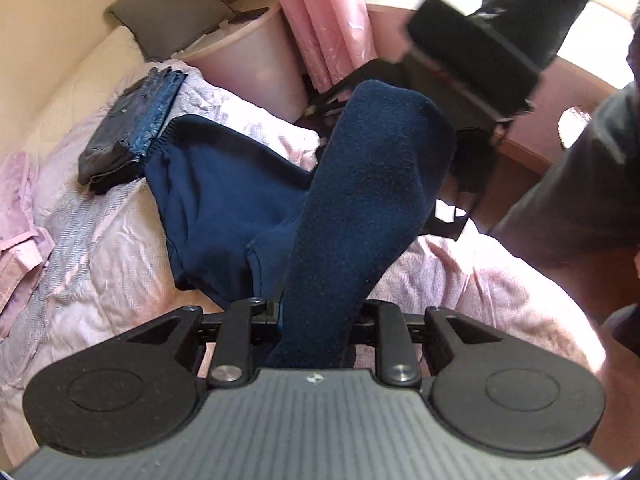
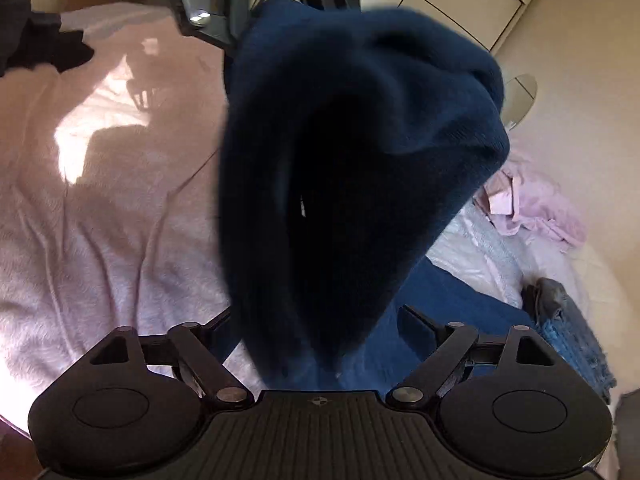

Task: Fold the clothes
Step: 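Lift the folded end with both grippers and lay it onto the bundle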

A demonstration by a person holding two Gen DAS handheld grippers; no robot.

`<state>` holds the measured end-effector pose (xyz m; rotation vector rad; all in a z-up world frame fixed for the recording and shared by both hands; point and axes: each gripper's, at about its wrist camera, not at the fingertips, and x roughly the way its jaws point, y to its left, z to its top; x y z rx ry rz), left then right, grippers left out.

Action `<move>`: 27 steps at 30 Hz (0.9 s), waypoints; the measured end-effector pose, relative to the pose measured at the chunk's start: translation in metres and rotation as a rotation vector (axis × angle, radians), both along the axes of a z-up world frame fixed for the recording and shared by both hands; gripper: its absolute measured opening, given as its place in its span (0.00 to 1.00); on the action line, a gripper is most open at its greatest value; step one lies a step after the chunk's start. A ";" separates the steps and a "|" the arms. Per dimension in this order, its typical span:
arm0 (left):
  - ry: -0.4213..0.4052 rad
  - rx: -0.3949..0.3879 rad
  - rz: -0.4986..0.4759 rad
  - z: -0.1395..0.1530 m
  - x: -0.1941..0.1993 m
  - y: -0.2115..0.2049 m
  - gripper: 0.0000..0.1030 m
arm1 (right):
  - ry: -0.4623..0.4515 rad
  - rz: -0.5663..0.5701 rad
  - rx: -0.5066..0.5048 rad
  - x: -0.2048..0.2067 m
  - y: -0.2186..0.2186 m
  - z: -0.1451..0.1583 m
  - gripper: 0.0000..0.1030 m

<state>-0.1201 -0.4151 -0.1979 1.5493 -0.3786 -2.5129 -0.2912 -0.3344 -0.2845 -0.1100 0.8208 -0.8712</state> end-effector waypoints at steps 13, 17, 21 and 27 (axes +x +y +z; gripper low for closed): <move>0.132 0.044 0.149 0.078 -0.128 -0.173 0.38 | -0.580 -0.153 0.494 -0.152 -0.160 0.057 0.17; 0.281 0.042 0.325 0.075 -0.170 -0.245 0.48 | -0.803 -0.285 0.583 -0.228 -0.235 0.033 0.18; 0.354 0.135 0.472 0.059 -0.165 -0.275 0.48 | -0.974 -0.481 0.794 -0.276 -0.283 -0.032 0.27; 0.273 0.264 0.588 0.009 -0.136 -0.266 0.49 | -1.190 -0.674 0.859 -0.308 -0.274 -0.056 0.32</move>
